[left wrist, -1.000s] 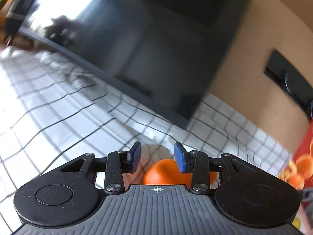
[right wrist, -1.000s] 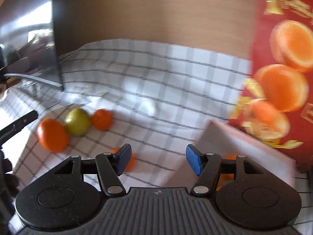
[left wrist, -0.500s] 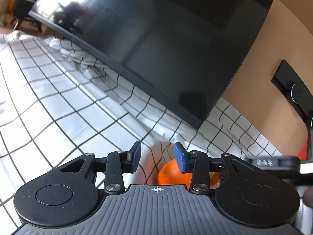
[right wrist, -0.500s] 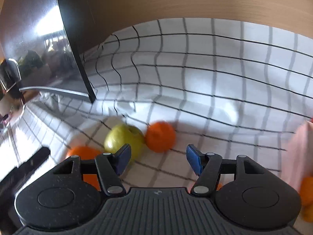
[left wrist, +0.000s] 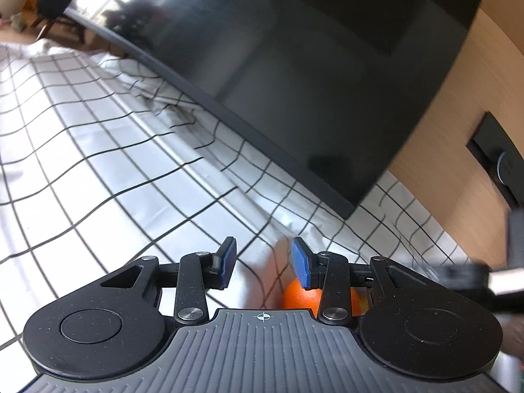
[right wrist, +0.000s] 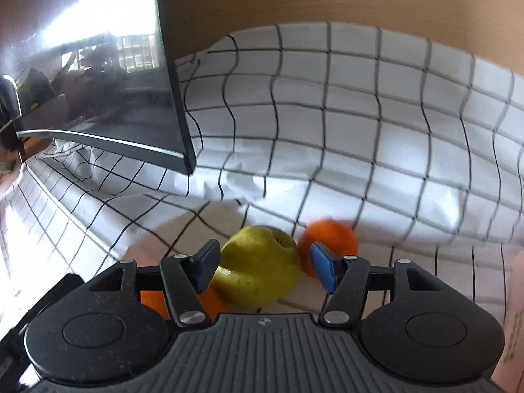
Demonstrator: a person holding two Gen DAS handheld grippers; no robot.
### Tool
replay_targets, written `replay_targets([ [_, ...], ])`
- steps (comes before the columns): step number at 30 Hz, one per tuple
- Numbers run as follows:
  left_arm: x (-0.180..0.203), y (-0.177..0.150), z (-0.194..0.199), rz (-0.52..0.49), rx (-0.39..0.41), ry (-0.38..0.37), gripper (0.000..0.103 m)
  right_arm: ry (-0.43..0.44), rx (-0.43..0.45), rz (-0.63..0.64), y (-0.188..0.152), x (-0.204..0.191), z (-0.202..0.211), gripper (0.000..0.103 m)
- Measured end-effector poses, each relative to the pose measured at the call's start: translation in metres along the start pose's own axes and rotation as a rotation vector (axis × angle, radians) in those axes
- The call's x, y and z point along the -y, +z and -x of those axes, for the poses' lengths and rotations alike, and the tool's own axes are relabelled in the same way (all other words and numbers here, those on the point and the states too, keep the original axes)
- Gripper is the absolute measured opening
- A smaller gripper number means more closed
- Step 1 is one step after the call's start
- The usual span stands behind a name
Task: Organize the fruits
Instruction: 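Grasp a green pomelo with the right tool while the left tool reaches toward a mandarin, then grasp a mandarin with the left tool while the right tool holds the pomelo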
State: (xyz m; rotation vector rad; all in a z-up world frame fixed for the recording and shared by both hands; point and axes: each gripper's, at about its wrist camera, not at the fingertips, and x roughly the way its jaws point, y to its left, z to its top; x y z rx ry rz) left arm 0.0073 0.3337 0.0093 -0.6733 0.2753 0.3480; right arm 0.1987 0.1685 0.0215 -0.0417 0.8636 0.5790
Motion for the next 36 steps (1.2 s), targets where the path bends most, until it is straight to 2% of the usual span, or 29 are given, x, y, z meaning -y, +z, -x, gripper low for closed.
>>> replay_targets([
  [2,-0.001,0.0,0.0,0.007,-0.003,-0.006,0.041,0.015,-0.059,0.038,-0.009,0.013,0.009,0.058],
  [3,0.0,0.0,0.0,0.001,-0.005,-0.009,0.041,-0.006,-0.07,0.075,-0.015,0.019,0.016,0.055],
  [5,0.004,-0.002,0.0,-0.022,-0.008,-0.005,0.041,-0.036,-0.055,0.116,-0.026,0.031,0.03,0.055],
  [8,0.008,-0.004,-0.002,-0.046,-0.014,-0.001,0.041,0.039,-0.033,0.099,-0.03,0.043,0.037,0.055],
  [9,0.008,-0.005,-0.002,-0.049,-0.013,0.005,0.041,0.056,-0.034,0.077,-0.029,0.044,0.035,0.067],
  [11,0.006,-0.005,-0.003,-0.045,-0.013,0.013,0.041,0.031,-0.013,0.062,-0.027,0.042,0.029,0.069],
  [15,0.003,-0.004,-0.005,-0.039,-0.015,0.022,0.041,-0.06,0.011,0.155,-0.025,0.03,0.01,0.068],
  [18,0.004,-0.004,-0.005,-0.048,-0.015,0.019,0.041,-0.034,-0.068,0.113,-0.027,0.038,-0.004,0.066],
  [20,0.005,-0.005,-0.004,-0.056,-0.014,0.017,0.041,-0.031,-0.06,0.121,-0.031,0.043,-0.004,0.06],
  [22,0.006,-0.005,-0.004,-0.064,-0.013,0.016,0.041,-0.031,-0.057,0.143,-0.034,0.044,0.0,0.059],
  [25,0.007,-0.006,-0.005,-0.076,-0.015,0.015,0.041,0.016,-0.045,0.181,-0.046,0.039,0.021,0.059],
  [28,0.007,-0.006,-0.006,-0.082,-0.014,0.013,0.041,0.172,-0.064,0.197,-0.065,0.038,0.059,0.059],
  [30,0.007,-0.006,-0.005,-0.082,-0.008,0.009,0.041,0.238,-0.07,0.201,-0.083,0.039,0.087,0.059],
  [33,0.011,-0.007,-0.001,-0.101,0.018,-0.008,0.041,0.265,-0.053,0.206,-0.114,0.056,0.124,0.059],
  [36,0.02,-0.009,0.006,-0.164,0.063,-0.046,0.041,0.218,-0.04,0.187,-0.146,0.087,0.149,0.059],
])
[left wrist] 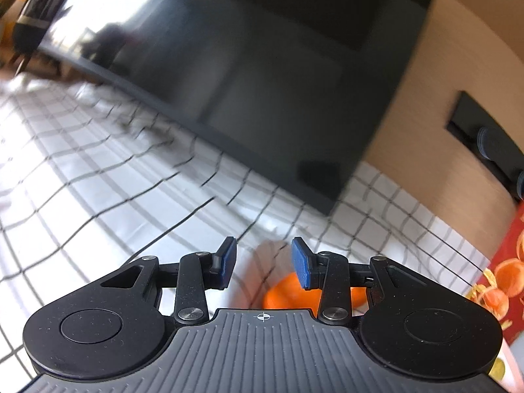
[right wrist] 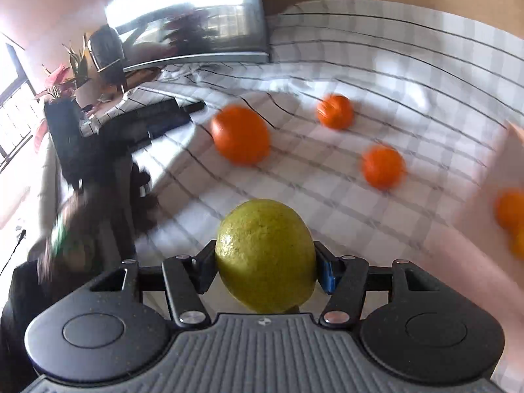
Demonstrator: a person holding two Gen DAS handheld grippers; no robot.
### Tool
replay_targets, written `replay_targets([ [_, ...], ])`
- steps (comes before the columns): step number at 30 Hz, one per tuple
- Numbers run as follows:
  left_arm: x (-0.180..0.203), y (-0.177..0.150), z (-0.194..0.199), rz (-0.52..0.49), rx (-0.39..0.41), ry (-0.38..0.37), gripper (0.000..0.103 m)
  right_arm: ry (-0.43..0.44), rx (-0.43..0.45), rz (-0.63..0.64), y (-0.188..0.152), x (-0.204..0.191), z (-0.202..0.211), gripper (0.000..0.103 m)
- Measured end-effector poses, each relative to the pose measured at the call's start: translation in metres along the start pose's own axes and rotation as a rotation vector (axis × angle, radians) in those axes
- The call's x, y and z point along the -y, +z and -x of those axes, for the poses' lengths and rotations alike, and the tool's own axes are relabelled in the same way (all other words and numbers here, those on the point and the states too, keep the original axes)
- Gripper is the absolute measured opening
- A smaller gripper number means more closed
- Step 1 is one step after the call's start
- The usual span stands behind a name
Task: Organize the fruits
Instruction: 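Grasp a mandarin with the left tool while the right tool holds the pomelo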
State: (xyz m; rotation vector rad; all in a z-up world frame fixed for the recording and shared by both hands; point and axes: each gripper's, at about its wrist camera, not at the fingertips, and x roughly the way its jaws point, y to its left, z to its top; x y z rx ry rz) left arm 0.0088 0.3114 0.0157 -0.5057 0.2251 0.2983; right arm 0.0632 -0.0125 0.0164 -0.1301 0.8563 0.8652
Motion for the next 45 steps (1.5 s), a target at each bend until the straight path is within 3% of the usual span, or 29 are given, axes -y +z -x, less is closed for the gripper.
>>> replay_targets([
  [4,0.015,-0.004,0.004,-0.098,0.019,-0.034,0.041,-0.16,0.036,0.012,-0.044,0.024,0.022,0.059],
  [8,0.029,-0.009,0.006,-0.177,0.016,-0.045,0.041,-0.146,0.067,-0.077,-0.066,0.056,0.036,0.059],
  [12,0.053,-0.016,0.01,-0.255,-0.017,-0.051,0.041,-0.164,0.114,-0.046,-0.079,0.062,0.04,0.059],
  [14,0.072,-0.019,0.007,-0.278,-0.074,-0.104,0.041,-0.152,0.134,-0.026,-0.083,0.063,0.042,0.059],
  [19,0.136,-0.037,-0.024,-0.392,-0.317,-0.245,0.041,-0.137,0.171,-0.002,-0.087,0.064,0.04,0.06],
  [21,0.161,-0.052,-0.034,-0.455,-0.369,-0.263,0.042,-0.132,0.19,0.006,-0.09,0.065,0.041,0.061],
  [24,0.185,-0.068,-0.045,-0.534,-0.381,-0.271,0.042,-0.127,0.19,0.007,-0.093,0.065,0.039,0.064],
  [27,0.195,-0.064,-0.056,-0.544,-0.336,-0.212,0.045,-0.125,0.199,0.016,-0.095,0.062,0.04,0.067],
  [31,0.178,-0.035,-0.086,-0.408,-0.287,-0.05,0.042,-0.123,0.192,0.021,-0.096,0.06,0.038,0.068],
  [35,0.161,-0.024,-0.127,-0.379,-0.368,0.074,0.042,-0.109,0.188,0.016,-0.095,0.061,0.038,0.07],
  [38,0.157,-0.029,-0.14,-0.388,-0.394,0.096,0.044,-0.108,0.186,0.019,-0.095,0.061,0.038,0.071],
  [40,0.157,-0.033,-0.147,-0.406,-0.39,0.113,0.05,-0.109,0.185,0.02,-0.096,0.059,0.038,0.071],
  [45,0.158,-0.039,-0.161,-0.457,-0.38,0.174,0.051,-0.109,0.185,0.019,-0.096,0.059,0.038,0.073],
])
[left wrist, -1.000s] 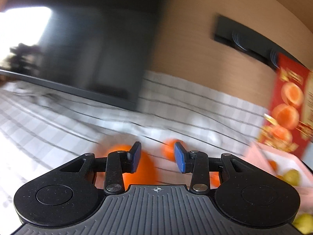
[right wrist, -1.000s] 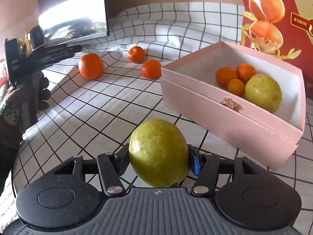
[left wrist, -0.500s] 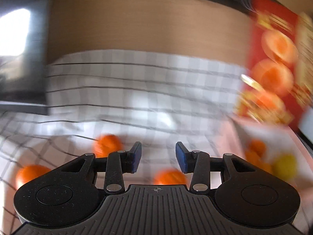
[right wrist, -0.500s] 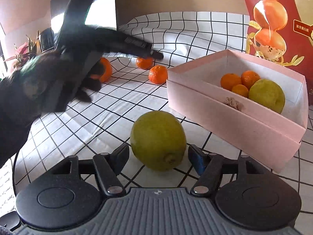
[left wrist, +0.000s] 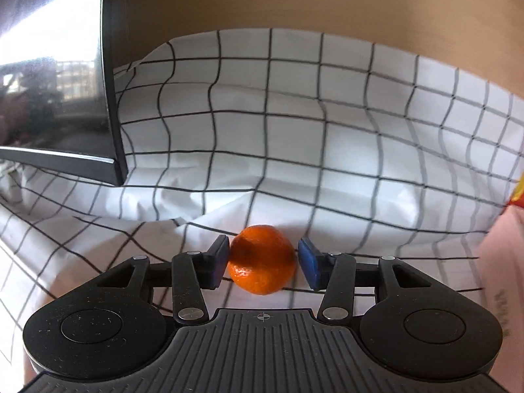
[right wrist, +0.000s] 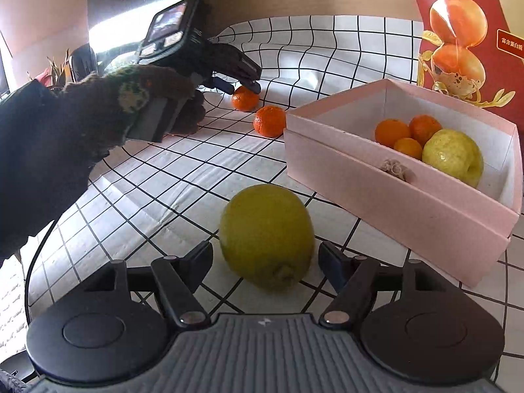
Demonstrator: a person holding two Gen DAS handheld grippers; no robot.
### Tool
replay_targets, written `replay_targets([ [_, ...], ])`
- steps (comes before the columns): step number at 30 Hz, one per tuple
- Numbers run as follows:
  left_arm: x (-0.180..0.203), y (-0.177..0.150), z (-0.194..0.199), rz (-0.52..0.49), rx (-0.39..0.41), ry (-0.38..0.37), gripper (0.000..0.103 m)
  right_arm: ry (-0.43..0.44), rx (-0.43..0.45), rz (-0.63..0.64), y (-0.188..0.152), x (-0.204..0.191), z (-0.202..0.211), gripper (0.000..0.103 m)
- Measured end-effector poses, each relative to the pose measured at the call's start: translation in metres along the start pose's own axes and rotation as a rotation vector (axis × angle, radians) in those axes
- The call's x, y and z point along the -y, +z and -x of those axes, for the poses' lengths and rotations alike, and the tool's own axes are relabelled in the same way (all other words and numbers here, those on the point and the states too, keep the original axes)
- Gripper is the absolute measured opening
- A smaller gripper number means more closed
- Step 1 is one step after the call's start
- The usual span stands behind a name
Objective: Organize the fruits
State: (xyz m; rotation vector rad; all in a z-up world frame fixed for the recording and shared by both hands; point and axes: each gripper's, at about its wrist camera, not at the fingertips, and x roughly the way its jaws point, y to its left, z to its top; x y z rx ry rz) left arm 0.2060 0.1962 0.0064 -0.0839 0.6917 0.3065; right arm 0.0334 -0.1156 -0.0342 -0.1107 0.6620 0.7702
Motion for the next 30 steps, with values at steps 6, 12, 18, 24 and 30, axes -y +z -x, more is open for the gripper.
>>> replay_targets([
  [6,-0.005,-0.004,-0.013,-0.066,-0.016,0.043,0.047,0.02,-0.005,0.0,0.001,0.001,-0.001,0.078],
  [12,-0.019,-0.014,0.008,-0.063,0.034,-0.043,0.045,0.017,-0.023,0.056,0.004,-0.007,-0.005,0.083],
  [18,-0.028,-0.045,0.073,-0.032,0.103,-0.189,0.045,0.034,-0.022,0.059,0.005,-0.006,-0.005,0.083],
  [24,-0.01,-0.088,0.132,-0.044,0.114,-0.354,0.045,0.039,-0.007,-0.005,0.005,0.004,-0.002,0.083],
  [30,0.007,-0.132,0.162,-0.083,0.057,-0.477,0.045,-0.02,-0.033,0.046,0.002,-0.007,-0.002,0.084],
])
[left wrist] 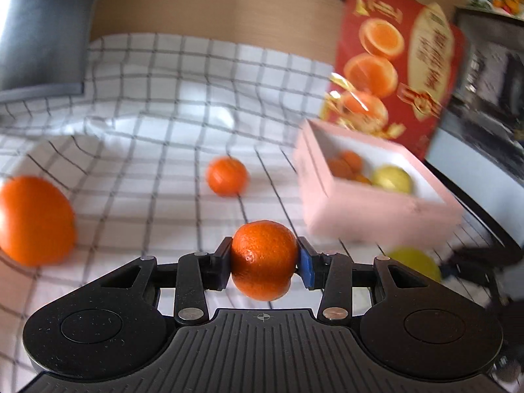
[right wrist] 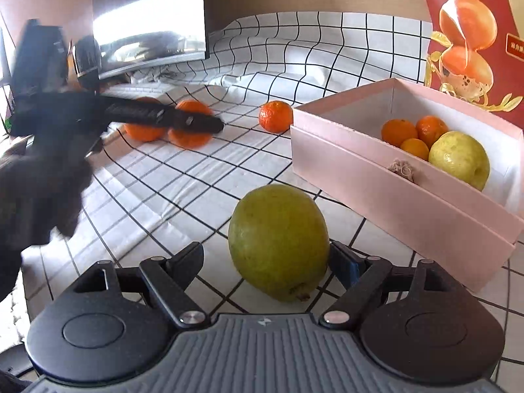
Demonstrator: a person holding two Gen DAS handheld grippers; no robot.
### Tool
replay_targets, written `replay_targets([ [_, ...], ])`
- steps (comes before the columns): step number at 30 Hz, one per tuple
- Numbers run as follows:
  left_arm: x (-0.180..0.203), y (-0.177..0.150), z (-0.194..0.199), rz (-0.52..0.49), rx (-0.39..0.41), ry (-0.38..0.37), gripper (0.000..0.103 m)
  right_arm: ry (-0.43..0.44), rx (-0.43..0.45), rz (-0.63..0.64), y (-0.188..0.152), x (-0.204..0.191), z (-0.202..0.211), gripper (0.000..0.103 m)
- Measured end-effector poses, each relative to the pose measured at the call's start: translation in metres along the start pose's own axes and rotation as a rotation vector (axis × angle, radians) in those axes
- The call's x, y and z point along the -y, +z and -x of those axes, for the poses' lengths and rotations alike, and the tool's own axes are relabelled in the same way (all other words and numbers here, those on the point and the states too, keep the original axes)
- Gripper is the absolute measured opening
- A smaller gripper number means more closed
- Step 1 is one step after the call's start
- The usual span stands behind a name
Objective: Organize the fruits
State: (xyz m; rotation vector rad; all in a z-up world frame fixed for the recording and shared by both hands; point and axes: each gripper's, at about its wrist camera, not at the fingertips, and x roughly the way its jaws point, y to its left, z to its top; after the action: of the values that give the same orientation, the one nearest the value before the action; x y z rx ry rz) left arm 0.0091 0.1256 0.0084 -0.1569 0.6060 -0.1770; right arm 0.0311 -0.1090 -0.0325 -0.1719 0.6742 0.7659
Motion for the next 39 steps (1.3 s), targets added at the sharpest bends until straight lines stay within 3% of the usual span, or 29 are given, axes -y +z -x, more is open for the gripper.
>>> replay_targets([
  [5,0.009,-0.014,0.003,-0.003,-0.028,-0.02,0.046,-0.051,-0.032,0.057,-0.004,-0.011,0.003,0.087],
  [13,0.015,-0.019,0.003,-0.013,-0.032,-0.007,0.046,-0.052,-0.072,0.045,-0.006,-0.018,0.005,0.103],
  [16,0.018,-0.022,0.004,-0.003,-0.042,-0.07,0.046,-0.032,-0.072,0.051,-0.007,-0.018,0.007,0.103],
  [20,0.027,-0.027,0.008,-0.047,-0.04,-0.085,0.046,0.009,-0.054,-0.01,-0.011,-0.008,0.021,0.093],
  [22,0.027,-0.028,0.009,-0.052,-0.04,-0.103,0.046,0.015,-0.043,-0.058,-0.012,0.001,0.029,0.093],
  [29,0.02,-0.032,0.006,-0.001,-0.054,-0.138,0.049,-0.14,0.001,-0.024,-0.011,0.006,0.039,0.092],
  [34,0.025,-0.032,0.006,-0.028,-0.055,-0.119,0.05,-0.09,0.013,-0.029,-0.004,0.006,0.03,0.09],
  [39,0.025,-0.032,0.005,-0.032,-0.056,-0.117,0.05,-0.094,0.002,0.004,0.001,-0.003,0.01,0.073],
])
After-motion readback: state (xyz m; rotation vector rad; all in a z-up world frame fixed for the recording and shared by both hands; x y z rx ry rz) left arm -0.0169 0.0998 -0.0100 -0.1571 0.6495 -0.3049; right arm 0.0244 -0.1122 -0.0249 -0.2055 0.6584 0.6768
